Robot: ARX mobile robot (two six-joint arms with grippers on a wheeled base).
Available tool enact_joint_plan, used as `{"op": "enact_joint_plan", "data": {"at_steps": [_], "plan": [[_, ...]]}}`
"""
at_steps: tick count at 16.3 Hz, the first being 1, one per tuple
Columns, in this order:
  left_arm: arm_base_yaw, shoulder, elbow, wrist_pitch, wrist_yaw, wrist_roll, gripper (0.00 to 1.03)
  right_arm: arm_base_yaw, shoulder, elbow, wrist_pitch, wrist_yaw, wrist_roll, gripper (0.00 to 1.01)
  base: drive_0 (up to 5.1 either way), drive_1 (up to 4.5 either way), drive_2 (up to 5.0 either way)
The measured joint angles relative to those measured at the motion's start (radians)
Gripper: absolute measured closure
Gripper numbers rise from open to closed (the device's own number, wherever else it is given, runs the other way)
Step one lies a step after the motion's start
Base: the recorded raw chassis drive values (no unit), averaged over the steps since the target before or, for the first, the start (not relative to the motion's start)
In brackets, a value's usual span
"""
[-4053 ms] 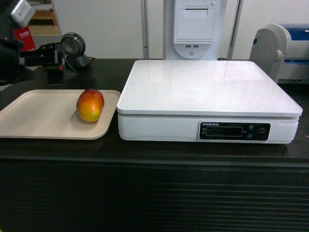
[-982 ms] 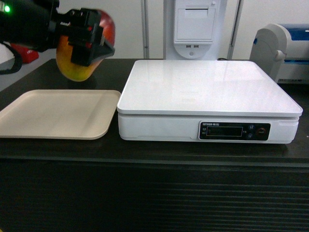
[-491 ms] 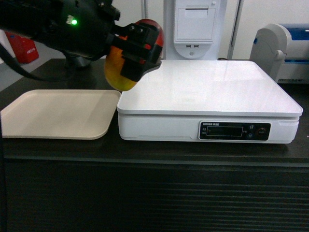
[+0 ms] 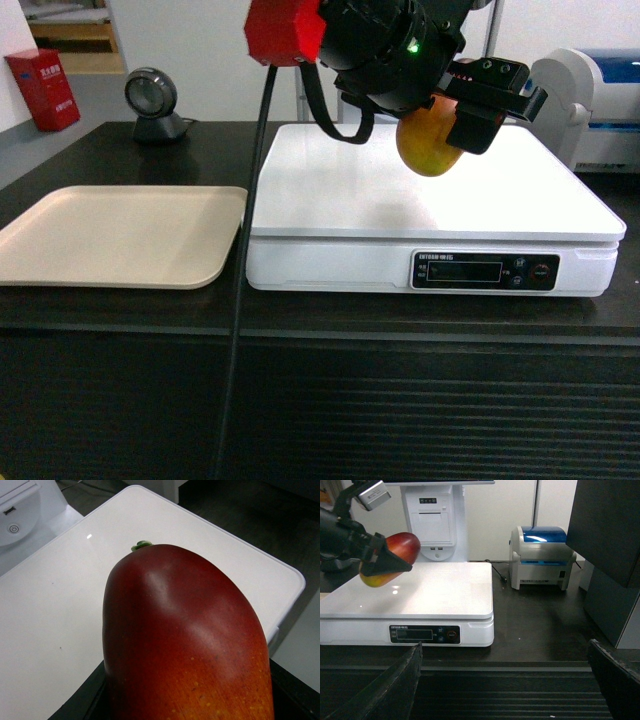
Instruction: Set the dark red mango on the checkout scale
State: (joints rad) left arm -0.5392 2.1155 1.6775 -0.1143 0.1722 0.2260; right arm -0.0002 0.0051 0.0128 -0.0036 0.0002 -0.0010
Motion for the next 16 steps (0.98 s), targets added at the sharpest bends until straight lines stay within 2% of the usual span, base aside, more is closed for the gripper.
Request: {"op": "enact_joint_plan", "data": {"at_steps": [5,6,8,12,14,15,16], "plan": [[0.008,0.253,0.371,-0.172,-0.063,-0.182,0.37,0.000,0.000,0.000,0.000,0.000,0.000,0.03,0.0,0.00,0.0],[0.009,0.310,0.462,-0.224,-0.071,-0.236,0.37,0.000,0.000,0.000,0.000,0.000,0.000,0.03,0.0,0.00,0.0],[0.009,0.379,0.578,-0.276,-0.116,-0.289,0.37,0.000,0.000,0.000,0.000,0.000,0.000,0.03,0.0,0.00,0.0],[0.009,0.452,0.726,-0.373,-0.177,-0.352,0.37,0.000,0.000,0.000,0.000,0.000,0.000,0.03,0.0,0.00,0.0],[0.008,0.469,0.747,-0.402,-0.183,-0.358,0.37,0.000,0.000,0.000,0.000,0.000,0.000,0.03,0.0,0.00,0.0],[0.003,0.474,0.747,-0.413,-0.180,-0.357,0.28,0.000,0.000,0.000,0.000,0.000,0.000,0.03,0.0,0.00,0.0],[-0.001,0.474,0.744,-0.406,-0.174,-0.356,0.04,0.000,0.000,0.000,0.000,0.000,0.000,0.03,0.0,0.00,0.0]]}}
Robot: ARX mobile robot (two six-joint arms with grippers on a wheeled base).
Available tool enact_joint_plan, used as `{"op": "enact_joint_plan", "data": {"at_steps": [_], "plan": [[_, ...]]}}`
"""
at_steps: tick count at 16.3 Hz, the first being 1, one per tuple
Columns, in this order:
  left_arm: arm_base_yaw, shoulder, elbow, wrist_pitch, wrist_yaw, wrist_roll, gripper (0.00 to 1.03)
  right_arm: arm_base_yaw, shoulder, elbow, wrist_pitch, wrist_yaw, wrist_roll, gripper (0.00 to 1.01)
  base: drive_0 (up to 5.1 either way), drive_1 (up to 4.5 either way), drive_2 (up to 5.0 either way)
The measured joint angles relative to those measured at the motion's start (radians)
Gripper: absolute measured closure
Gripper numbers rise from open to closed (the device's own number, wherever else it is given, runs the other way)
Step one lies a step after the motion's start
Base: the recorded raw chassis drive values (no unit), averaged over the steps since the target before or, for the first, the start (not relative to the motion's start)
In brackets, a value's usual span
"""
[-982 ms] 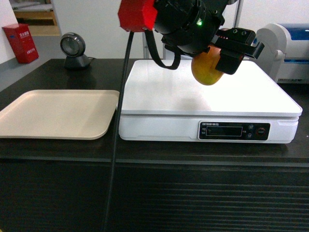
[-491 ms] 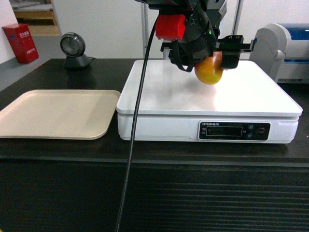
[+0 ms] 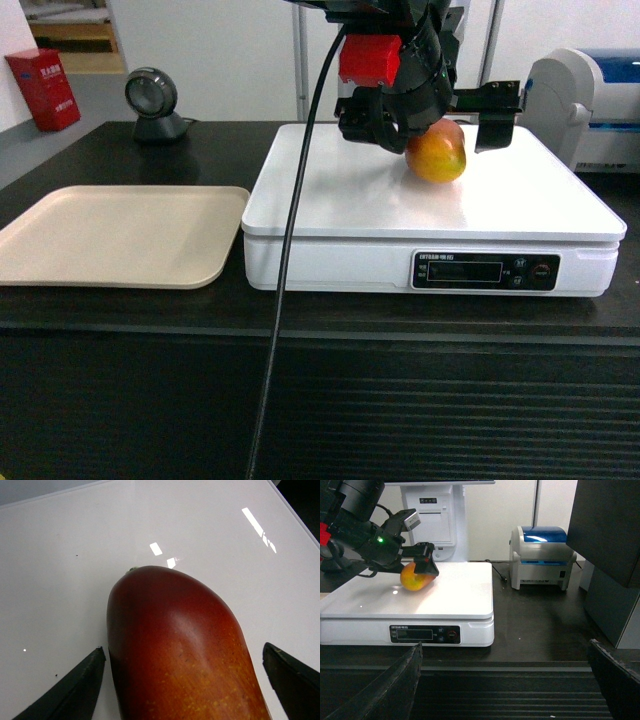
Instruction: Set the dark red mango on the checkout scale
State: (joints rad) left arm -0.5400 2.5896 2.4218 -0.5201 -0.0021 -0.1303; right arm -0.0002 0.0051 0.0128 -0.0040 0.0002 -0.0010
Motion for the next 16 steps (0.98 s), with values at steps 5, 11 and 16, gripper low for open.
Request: {"op": "enact_joint_plan", "data": {"at_steps": [5,11,16], "plan": [[0.000,-0.010,-0.071,0.059,0.009,0.004,0.05,0.000,0.000,0.000,0.000,0.000,0.000,0.03,0.0,0.00,0.0],[-0.016,-0.188,-0.247,0.195,0.040,0.008,0.05,0.000,0.000,0.000,0.000,0.000,0.000,0.03,0.0,0.00,0.0],[0.028,-0.958,-1.175,0.826,0.016,0.285,0.05,0.000,0.000,0.000,0.000,0.000,0.000,0.03,0.0,0.00,0.0]]}}
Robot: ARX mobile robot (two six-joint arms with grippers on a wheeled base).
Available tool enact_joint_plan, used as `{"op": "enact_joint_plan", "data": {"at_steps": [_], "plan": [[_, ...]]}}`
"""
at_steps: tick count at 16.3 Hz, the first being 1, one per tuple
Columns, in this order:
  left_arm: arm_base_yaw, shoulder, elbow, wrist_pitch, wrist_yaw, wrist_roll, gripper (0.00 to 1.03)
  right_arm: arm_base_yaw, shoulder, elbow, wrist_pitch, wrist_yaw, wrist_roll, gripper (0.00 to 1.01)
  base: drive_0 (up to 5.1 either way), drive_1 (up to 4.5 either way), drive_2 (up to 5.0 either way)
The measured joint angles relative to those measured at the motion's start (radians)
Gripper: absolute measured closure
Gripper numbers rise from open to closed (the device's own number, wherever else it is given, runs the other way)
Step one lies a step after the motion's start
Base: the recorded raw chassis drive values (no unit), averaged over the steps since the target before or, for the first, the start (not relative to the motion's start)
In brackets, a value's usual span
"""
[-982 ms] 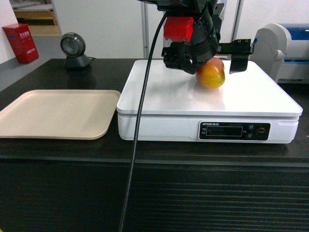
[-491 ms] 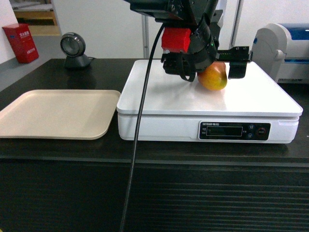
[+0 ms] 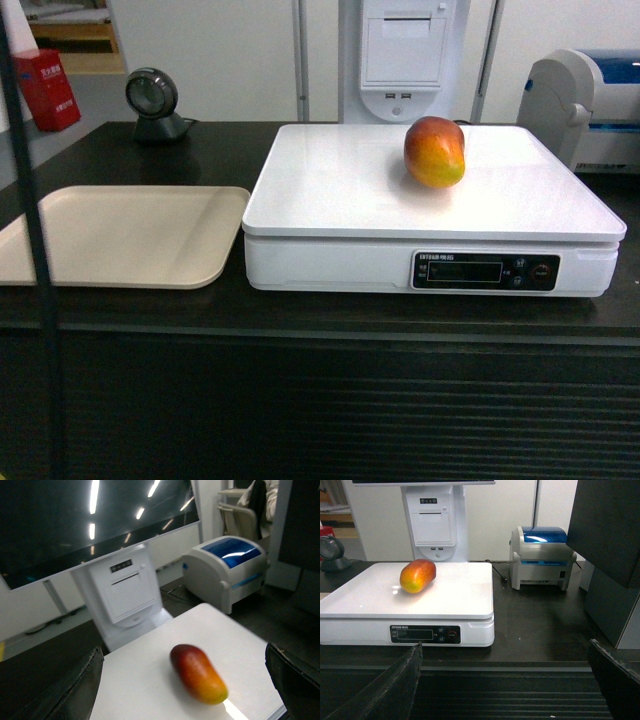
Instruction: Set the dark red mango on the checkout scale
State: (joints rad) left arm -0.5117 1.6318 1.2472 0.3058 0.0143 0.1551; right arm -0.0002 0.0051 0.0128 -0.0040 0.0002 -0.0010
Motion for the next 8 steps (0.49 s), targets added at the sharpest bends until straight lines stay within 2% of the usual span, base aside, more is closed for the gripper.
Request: {"op": "enact_joint_plan", "data": {"at_steps": [1,8], "plan": [[0.154,-0.103,-0.208,0.011,0.008,0.033,0.05,0.000,0.000,0.000,0.000,0.000,0.000,0.03,0.0,0.00,0.0],[0.270,-0.195,-0.313,0.013,0.039,0.028,0.05,0.000,0.000,0.000,0.000,0.000,0.000,0.03,0.0,0.00,0.0]]}}
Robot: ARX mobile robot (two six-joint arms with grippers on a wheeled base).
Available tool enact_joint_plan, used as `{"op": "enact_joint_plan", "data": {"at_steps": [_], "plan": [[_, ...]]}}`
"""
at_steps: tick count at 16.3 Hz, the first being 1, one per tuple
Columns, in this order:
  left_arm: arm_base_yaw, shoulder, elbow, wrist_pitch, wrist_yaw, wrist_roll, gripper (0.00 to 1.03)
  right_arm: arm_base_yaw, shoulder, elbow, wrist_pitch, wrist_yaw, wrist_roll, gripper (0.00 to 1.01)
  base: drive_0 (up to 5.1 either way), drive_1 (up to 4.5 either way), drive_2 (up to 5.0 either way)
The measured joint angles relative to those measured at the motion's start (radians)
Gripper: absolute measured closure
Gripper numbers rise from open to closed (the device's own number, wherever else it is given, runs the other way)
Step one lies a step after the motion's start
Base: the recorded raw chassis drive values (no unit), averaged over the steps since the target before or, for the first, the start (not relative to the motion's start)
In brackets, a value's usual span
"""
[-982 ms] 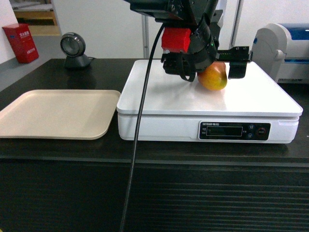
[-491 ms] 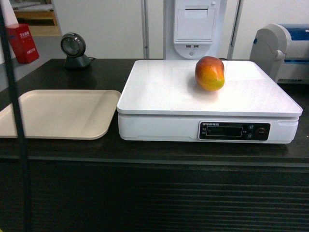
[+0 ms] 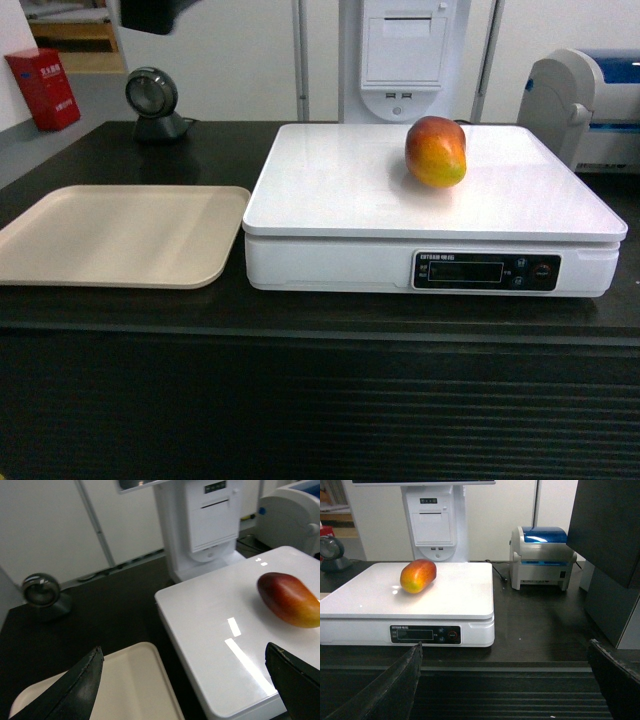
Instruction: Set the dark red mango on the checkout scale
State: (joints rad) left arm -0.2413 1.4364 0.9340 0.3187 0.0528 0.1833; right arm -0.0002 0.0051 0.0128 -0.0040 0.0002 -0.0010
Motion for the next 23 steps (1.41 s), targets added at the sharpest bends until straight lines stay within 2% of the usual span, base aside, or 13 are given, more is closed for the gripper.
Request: {"op": "enact_joint_plan", "data": {"at_steps": [4,5,6,7,9,13,15,16,17,18,21,23], "plan": [[0.058,-0.071,-0.050,0.003,0.014,-0.003,0.05,0.000,0.000,0.000,0.000,0.000,0.000,0.03,0.0,0.00,0.0],[0.081,-0.114,-0.107,0.103,-0.034,-0.032,0.09,0.000,0.000,0.000,0.000,0.000,0.000,0.03,0.0,0.00,0.0],[0.120,-0.192,-0.215,0.215,-0.122,-0.095,0.22,0.000,0.000,0.000,0.000,0.000,0.000,0.03,0.0,0.00,0.0],[0.157,-0.277,-0.331,0.269,-0.129,-0.135,0.35,0.000,0.000,0.000,0.000,0.000,0.000,0.03,0.0,0.00,0.0],[0.172,-0.311,-0.384,0.289,-0.136,-0.153,0.42,0.000,0.000,0.000,0.000,0.000,0.000,0.03,0.0,0.00,0.0],[0.179,-0.358,-0.474,0.318,-0.126,-0.165,0.58,0.000,0.000,0.000,0.000,0.000,0.000,0.03,0.0,0.00,0.0],[0.190,-0.396,-0.563,0.334,-0.096,-0.175,0.76,0.000,0.000,0.000,0.000,0.000,0.000,0.03,0.0,0.00,0.0],[0.228,-0.432,-0.607,0.342,-0.055,-0.176,0.87,0.000,0.000,0.000,0.000,0.000,0.000,0.03,0.0,0.00,0.0],[0.241,-0.461,-0.634,0.352,-0.058,-0.177,0.96,0.000,0.000,0.000,0.000,0.000,0.000,0.03,0.0,0.00,0.0],[0.247,-0.487,-0.654,0.356,-0.061,-0.183,1.01,0.000,0.000,0.000,0.000,0.000,0.000,0.03,0.0,0.00,0.0],[0.241,-0.623,-0.774,0.329,-0.053,-0.180,1.01,0.000,0.000,0.000,0.000,0.000,0.000,0.03,0.0,0.00,0.0],[0.241,-0.834,-0.871,0.213,-0.053,-0.181,1.01,0.000,0.000,0.000,0.000,0.000,0.000,0.03,0.0,0.00,0.0]]}}
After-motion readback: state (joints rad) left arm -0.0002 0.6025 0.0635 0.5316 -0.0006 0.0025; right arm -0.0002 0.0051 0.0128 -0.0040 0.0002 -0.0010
